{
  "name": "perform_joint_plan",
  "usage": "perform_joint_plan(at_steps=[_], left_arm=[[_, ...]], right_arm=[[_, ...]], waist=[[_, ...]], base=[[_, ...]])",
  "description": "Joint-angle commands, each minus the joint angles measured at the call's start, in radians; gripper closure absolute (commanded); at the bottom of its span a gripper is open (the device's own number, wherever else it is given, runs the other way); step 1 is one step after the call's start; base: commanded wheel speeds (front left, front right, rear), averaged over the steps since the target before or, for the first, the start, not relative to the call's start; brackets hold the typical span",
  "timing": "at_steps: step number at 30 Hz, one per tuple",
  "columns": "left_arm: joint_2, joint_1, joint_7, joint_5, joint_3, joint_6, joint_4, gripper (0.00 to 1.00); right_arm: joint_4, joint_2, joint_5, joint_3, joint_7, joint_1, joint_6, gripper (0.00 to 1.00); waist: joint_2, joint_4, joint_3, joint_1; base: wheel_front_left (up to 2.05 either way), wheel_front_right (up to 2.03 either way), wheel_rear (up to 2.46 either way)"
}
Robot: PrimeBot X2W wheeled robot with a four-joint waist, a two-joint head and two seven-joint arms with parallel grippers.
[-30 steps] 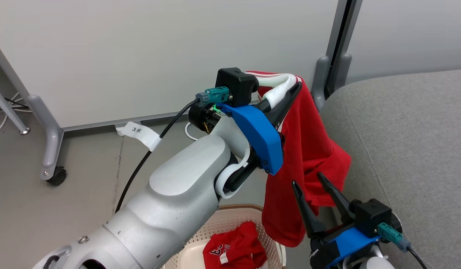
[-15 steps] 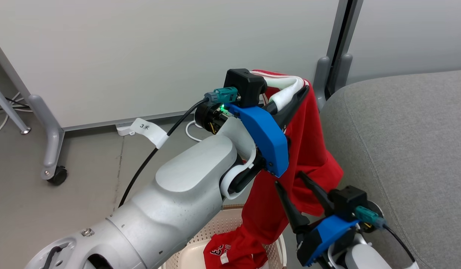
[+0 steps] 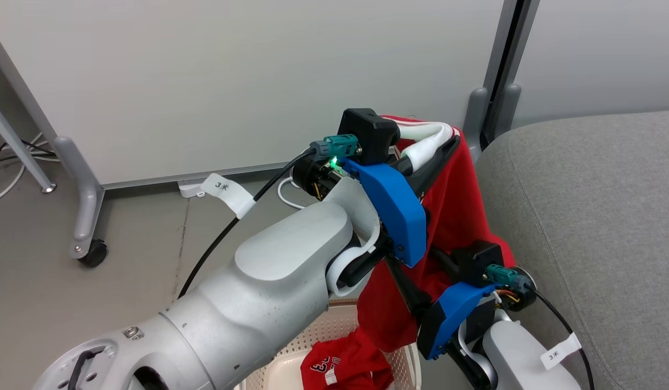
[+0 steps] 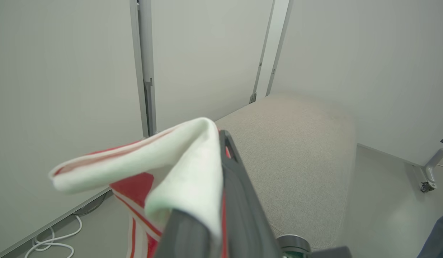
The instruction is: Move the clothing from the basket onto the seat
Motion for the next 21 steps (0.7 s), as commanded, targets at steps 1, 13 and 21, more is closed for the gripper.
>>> perform_joint_plan(at_steps=[1, 13, 21], left_arm=[[0.000, -0.017, -0.008, -0.003, -0.003, -0.005, -0.001, 1.00], [0.000, -0.030, -0.024, -0.020, -0.032, 0.006, 0.010, 1.00], [0.000, -0.038, -0.023, -0.025, -0.040, 0.006, 0.021, 1.00]], right_arm=[[0.015, -0.003, 0.008, 0.003, -0.009, -0.022, 0.000, 0.10], [0.110, -0.003, 0.040, 0.026, -0.043, -0.060, 0.000, 1.00], [0.127, -0.003, 0.061, 0.042, -0.060, -0.074, 0.000, 1.00]], waist=[[-0.0001, 0.002, -0.001, -0.0001], [-0.0001, -0.002, -0.003, -0.0001], [-0.0001, -0.012, -0.003, -0.0001]], base=[[0.00, 0.00, 0.00], [0.00, 0.00, 0.00], [0.00, 0.00, 0.00]])
